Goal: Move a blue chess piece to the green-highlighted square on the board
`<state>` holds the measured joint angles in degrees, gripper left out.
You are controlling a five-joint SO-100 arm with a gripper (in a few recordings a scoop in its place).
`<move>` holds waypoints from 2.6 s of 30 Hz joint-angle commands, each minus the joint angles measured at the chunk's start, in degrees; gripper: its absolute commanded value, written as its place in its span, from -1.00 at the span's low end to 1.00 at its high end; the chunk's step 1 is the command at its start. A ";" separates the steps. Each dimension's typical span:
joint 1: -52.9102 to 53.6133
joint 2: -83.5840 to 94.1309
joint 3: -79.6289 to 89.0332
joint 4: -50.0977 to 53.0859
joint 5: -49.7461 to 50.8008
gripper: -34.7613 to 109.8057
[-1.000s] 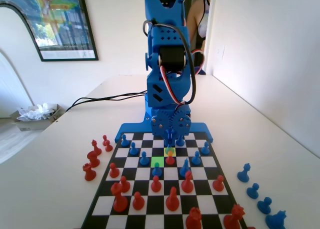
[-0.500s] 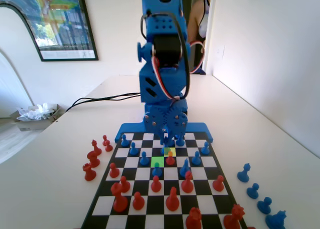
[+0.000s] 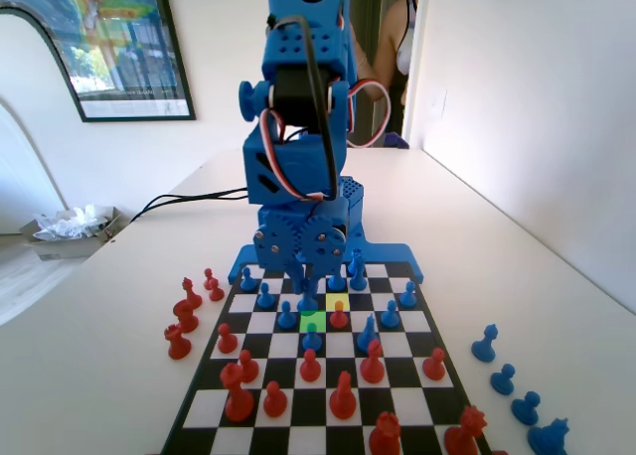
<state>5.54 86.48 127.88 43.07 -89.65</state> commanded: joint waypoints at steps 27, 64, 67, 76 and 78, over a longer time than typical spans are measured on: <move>0.44 0.53 -7.38 1.93 0.00 -0.38; -9.84 80.16 -5.62 51.59 -12.04 -0.51; -9.58 83.76 -3.25 48.16 -11.16 -0.51; -3.69 88.51 -2.99 47.11 -10.90 -0.36; -3.43 88.51 -3.08 47.11 -10.81 -0.36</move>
<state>1.23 173.67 124.63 91.05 -100.11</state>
